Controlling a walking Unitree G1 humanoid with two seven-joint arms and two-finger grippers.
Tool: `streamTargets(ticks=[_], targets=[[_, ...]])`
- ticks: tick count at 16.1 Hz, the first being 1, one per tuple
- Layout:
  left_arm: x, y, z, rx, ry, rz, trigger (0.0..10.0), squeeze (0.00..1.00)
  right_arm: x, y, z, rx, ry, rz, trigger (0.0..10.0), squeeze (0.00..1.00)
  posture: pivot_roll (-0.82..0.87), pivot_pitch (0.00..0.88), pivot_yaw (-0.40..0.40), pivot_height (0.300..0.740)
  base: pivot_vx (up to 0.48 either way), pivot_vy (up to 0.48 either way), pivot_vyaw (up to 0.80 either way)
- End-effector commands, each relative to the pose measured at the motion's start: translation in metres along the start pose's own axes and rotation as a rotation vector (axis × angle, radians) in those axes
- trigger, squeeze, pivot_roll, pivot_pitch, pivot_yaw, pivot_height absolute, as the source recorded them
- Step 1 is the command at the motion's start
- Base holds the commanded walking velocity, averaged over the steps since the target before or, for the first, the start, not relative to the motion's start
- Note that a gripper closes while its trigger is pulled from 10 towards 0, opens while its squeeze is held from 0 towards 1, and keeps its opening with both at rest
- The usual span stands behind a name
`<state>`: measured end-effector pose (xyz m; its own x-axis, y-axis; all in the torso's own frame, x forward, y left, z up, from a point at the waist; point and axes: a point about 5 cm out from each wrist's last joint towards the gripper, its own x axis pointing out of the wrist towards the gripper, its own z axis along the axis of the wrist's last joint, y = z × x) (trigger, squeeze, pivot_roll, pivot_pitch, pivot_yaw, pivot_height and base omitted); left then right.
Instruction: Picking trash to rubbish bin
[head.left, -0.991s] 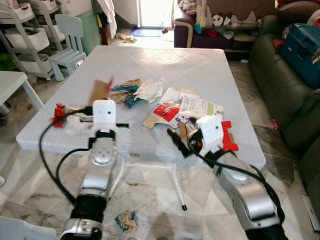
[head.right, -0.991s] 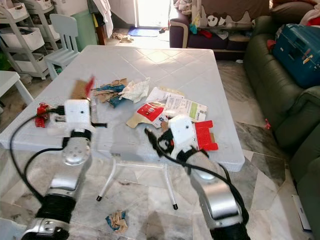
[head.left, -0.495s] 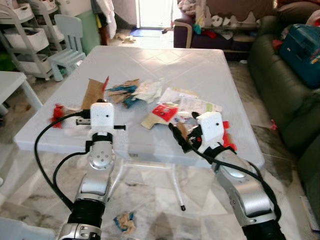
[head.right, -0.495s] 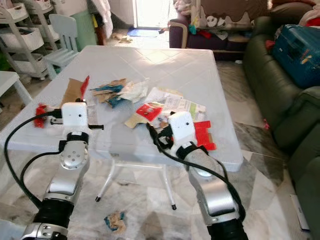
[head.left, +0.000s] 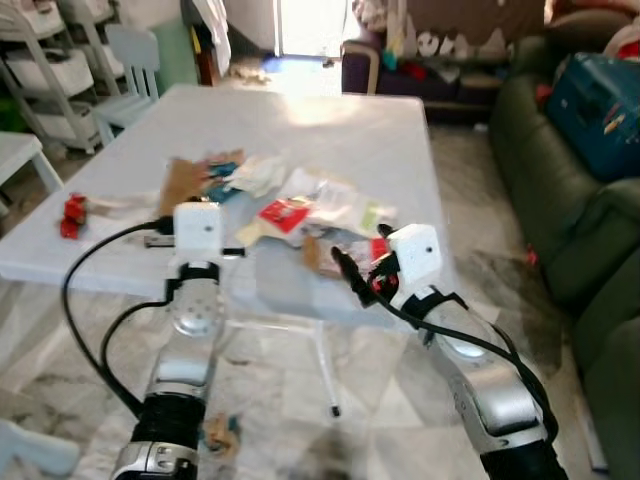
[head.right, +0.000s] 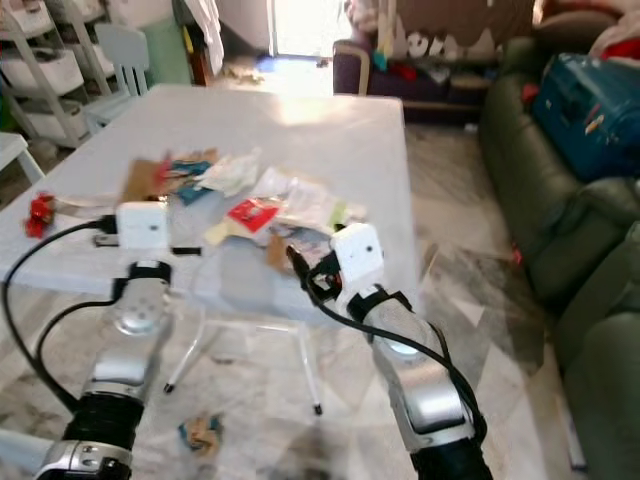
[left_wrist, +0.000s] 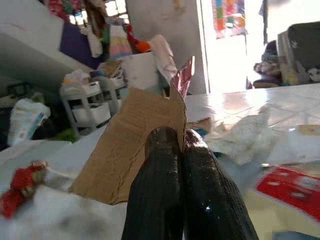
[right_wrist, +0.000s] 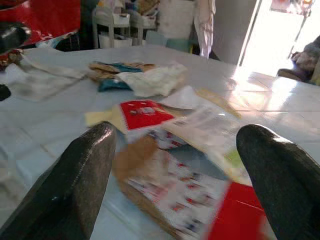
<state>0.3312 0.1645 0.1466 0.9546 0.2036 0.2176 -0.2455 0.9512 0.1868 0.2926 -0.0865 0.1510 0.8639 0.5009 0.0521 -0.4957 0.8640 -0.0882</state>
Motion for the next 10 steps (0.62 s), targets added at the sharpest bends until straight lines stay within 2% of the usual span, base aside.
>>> streamTargets(ticks=[1,2,9,10], targets=[[-0.0015,-0.0098,0.0029,-0.027,-0.005,-0.019,3.5,0.0,-0.0037,-0.0093,-0.0023,-0.017,0.014,-0.032,10.0,0.0,-0.12,0.0,-0.018,0.74,0.0,0.0,0.0],[-0.0014,-0.0088,0.0027,-0.023,-0.004,-0.015,3.5,0.0,-0.0038,-0.009,-0.0025,-0.016,0.013,-0.03,10.0,0.0,-0.12,0.0,-0.018,0.74,0.0,0.0,0.41],[-0.001,-0.0046,-0.0002,-0.023,0.015,0.009,3.8,0.0,-0.0044,-0.007,-0.0031,-0.021,0.013,-0.026,10.0,0.0,-0.12,0.0,-0.016,0.74,0.0,0.0,0.8],[-0.0006,-0.0042,-0.0003,-0.029,0.018,0.01,3.5,0.0,-0.0043,-0.0081,-0.0027,-0.015,0.012,-0.032,10.0,0.0,-0.13,0.0,-0.016,0.74,0.0,0.0,0.0]])
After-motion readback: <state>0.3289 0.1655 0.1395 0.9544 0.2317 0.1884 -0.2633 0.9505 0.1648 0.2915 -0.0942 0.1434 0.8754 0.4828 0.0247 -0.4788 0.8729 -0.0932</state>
